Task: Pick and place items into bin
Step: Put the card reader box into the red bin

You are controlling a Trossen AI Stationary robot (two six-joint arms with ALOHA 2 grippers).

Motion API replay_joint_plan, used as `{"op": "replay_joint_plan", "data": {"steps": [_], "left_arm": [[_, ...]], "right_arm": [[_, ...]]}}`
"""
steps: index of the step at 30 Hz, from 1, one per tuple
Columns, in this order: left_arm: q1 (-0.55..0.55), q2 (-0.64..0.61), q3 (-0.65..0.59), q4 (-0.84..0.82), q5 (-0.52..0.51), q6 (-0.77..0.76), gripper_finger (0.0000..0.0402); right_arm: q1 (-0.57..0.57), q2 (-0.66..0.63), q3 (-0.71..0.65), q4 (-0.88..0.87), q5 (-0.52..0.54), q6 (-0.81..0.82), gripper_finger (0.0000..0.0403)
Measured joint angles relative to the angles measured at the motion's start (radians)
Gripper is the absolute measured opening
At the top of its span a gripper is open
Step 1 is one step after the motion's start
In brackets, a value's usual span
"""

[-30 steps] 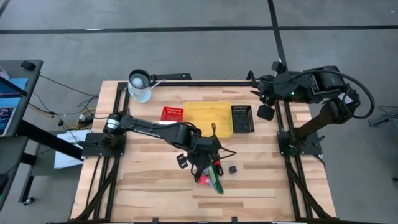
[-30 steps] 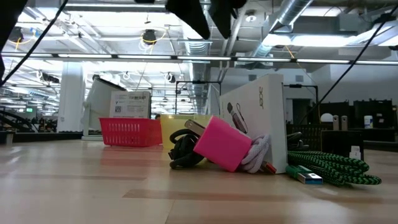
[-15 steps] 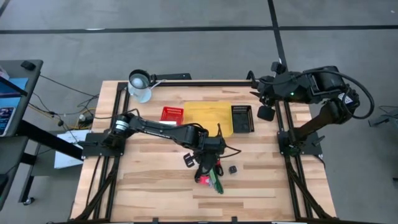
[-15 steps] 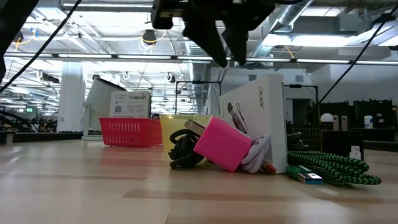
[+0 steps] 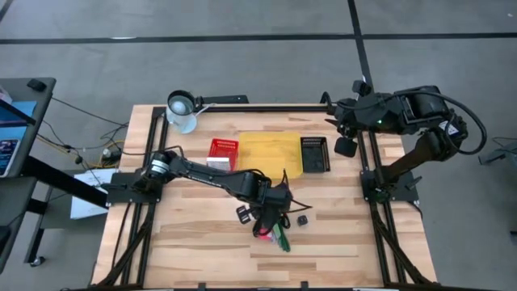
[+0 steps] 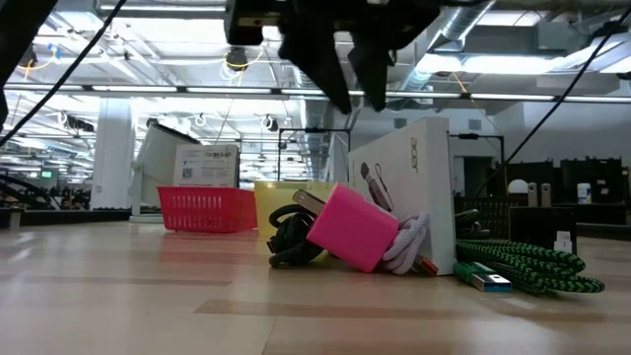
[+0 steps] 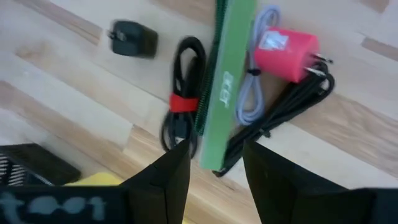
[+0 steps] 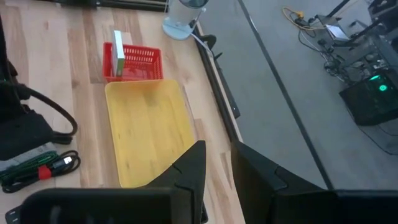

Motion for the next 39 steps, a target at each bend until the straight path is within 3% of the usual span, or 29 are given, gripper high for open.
{"op": "replay_joint_plan", "data": {"steps": [17, 32, 39], "left_arm": [[-0.006, 0.022, -0.001, 0.000, -0.003, 0.041, 0.0140], [0.021, 0.022, -0.001, 0.033, 0.114, 0.043, 0.0140], [0.023, 0.022, -0.001, 0.033, 0.114, 0.051, 0.0140]], "right_arm": [[0.000, 0.000, 0.000, 0.000, -0.002, 0.000, 0.0071], [0.000, 0.000, 0.000, 0.000, 0.002, -0.001, 0.0071], [0.000, 0.000, 0.000, 0.000, 0.003, 0.000, 0.0071]]}}
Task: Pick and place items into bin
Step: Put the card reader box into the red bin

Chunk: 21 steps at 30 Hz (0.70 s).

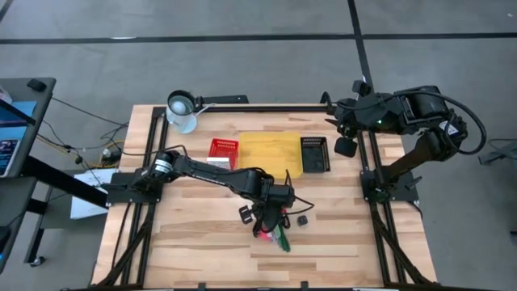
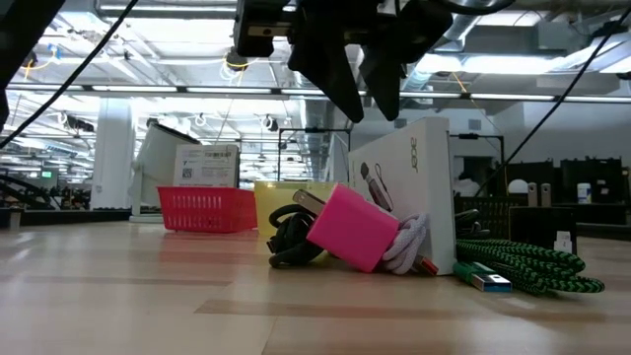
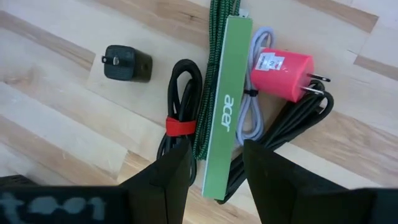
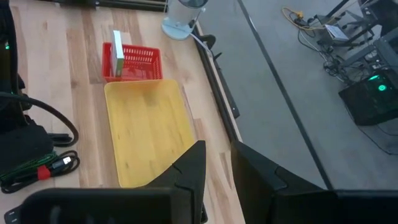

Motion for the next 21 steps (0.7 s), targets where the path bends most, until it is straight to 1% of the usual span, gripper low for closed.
{"op": "replay_joint_plan", "data": {"steps": [5, 13, 21], "left_arm": [[-0.004, 0.004, 0.000, 0.000, -0.008, 0.000, 0.0145], [-0.003, 0.024, 0.000, -0.015, -0.001, 0.000, 0.0180], [-0.003, 0.024, 0.000, -0.008, 0.001, 0.018, 0.0185]], "right_arm": [[0.000, 0.000, 0.000, 0.000, 0.001, 0.000, 0.0071], [0.000, 0.000, 0.000, 0.000, 0.001, 0.001, 0.0071], [0.000, 0.000, 0.000, 0.000, 0.001, 0.001, 0.0071]]}}
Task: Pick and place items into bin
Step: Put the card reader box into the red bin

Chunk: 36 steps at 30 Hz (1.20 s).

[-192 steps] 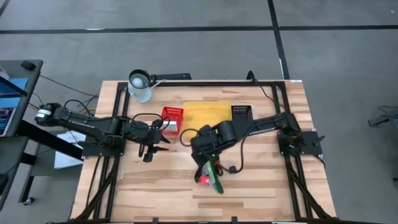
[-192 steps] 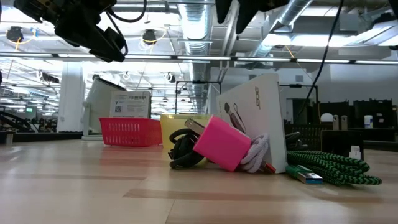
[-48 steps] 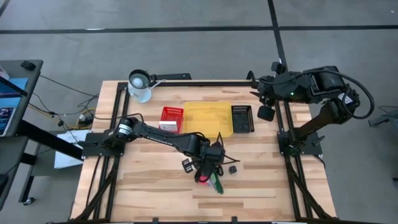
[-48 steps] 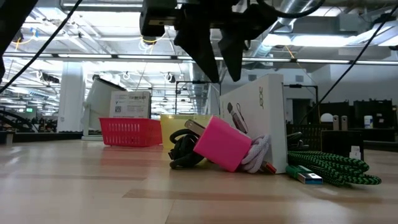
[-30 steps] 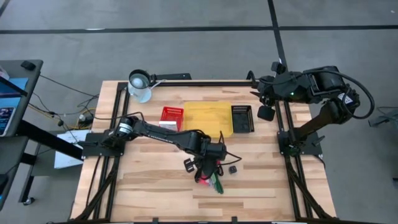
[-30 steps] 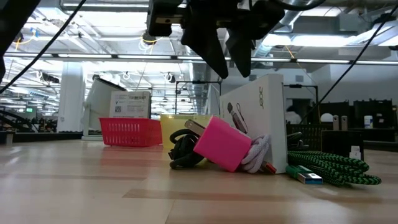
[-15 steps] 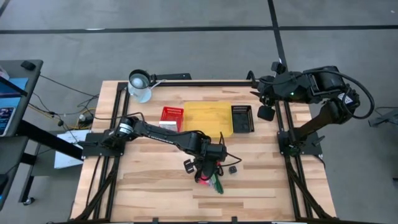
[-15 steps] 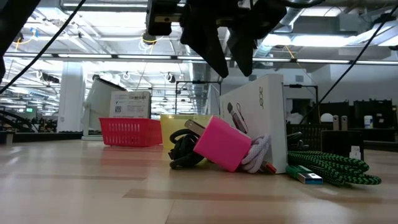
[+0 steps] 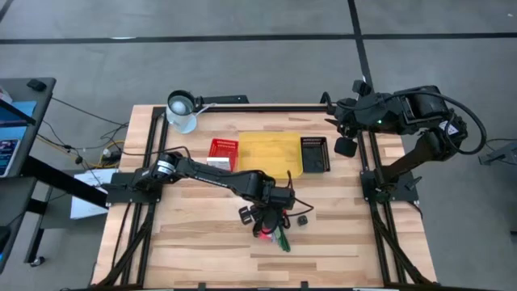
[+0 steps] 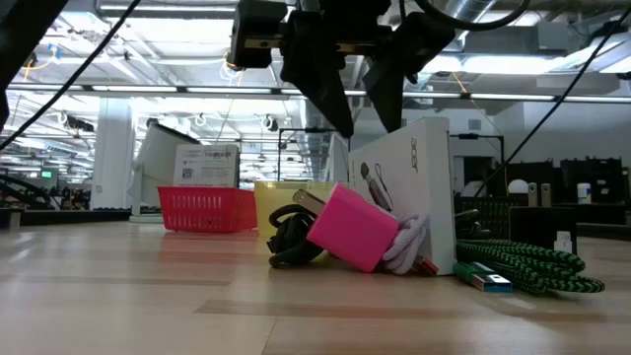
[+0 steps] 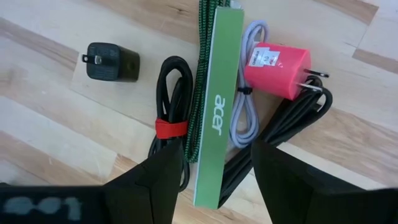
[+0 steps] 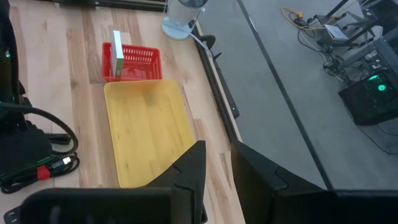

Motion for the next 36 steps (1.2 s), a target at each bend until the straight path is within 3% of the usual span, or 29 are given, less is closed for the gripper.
{"op": "replay_joint_plan", "data": {"steps": [36], "left_arm": [[0.018, 0.007, -0.037, 0.051, 0.029, 0.022, 0.0185]], "right_arm": [[0.000, 0.000, 0.000, 0.000, -0.004, 0.009, 0.0071]]}}
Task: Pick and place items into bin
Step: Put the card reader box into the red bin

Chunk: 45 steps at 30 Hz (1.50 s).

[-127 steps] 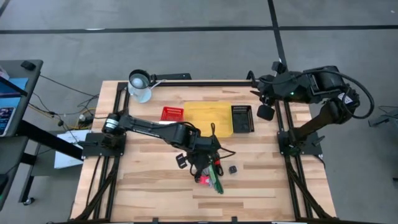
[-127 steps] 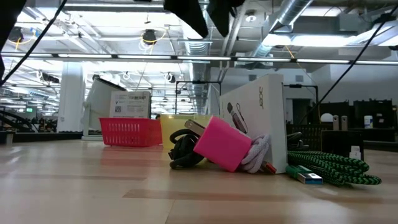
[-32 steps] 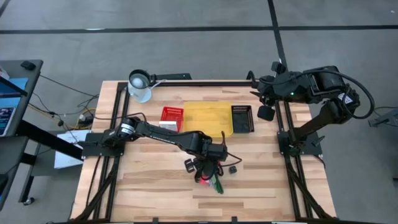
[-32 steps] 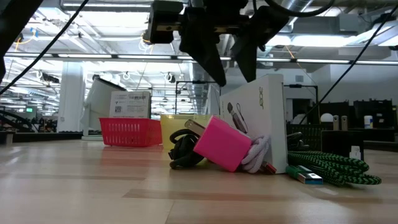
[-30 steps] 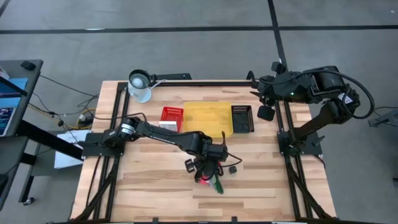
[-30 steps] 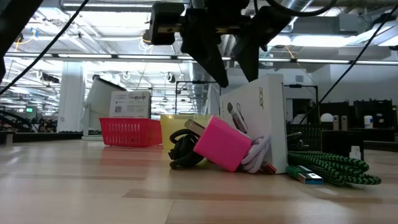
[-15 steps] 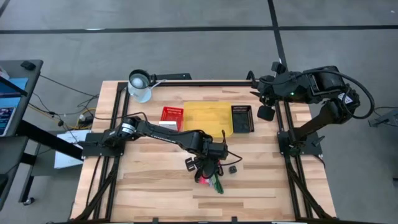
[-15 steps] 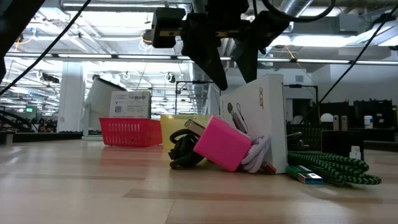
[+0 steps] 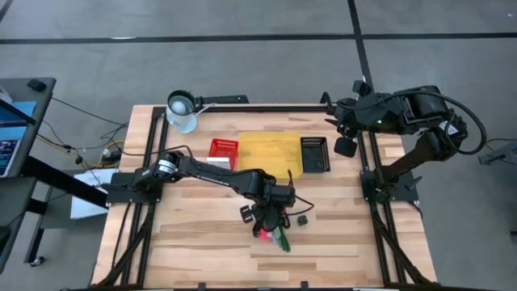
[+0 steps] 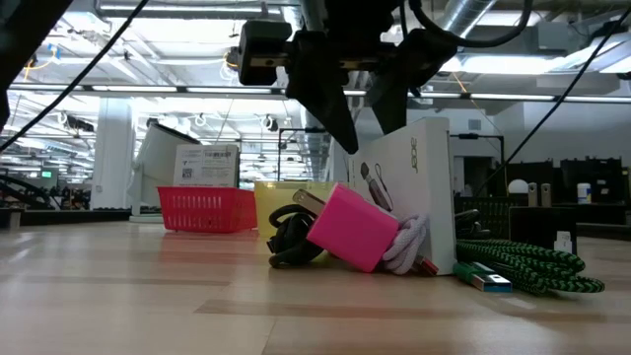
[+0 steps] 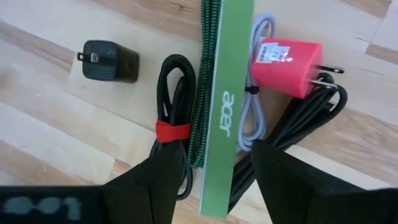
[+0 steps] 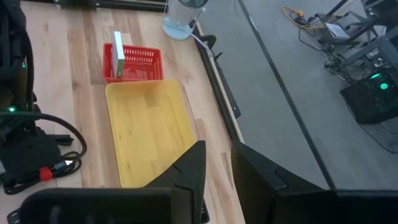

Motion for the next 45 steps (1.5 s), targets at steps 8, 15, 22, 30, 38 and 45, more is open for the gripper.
{"op": "replay_joint_plan", "data": {"steps": [8, 15, 22, 30, 38, 45], "left_arm": [[0.005, 0.000, 0.000, -0.001, 0.025, -0.003, 0.0185], [0.005, 0.000, 0.000, 0.001, 0.025, -0.003, 0.0185], [0.005, 0.000, 0.000, 0.001, 0.025, -0.004, 0.0185], [0.006, 0.019, -0.001, 0.020, 0.028, -0.005, 0.0185], [0.022, 0.037, -0.001, 0.020, 0.070, -0.013, 0.0185], [0.023, 0.037, -0.001, 0.017, 0.072, -0.013, 0.0185]], "right_arm": [[0.000, 0.000, 0.000, 0.000, -0.001, 0.009, 0.0071], [0.002, 0.000, 0.000, 0.000, -0.002, 0.009, 0.0071], [0.002, 0.000, 0.000, 0.000, -0.002, 0.010, 0.0071], [0.002, 0.000, 0.000, 0.000, -0.001, 0.010, 0.0071], [0.002, 0.000, 0.000, 0.000, -0.001, 0.010, 0.0071], [0.002, 0.000, 0.000, 0.000, -0.001, 0.009, 0.0071]]}}
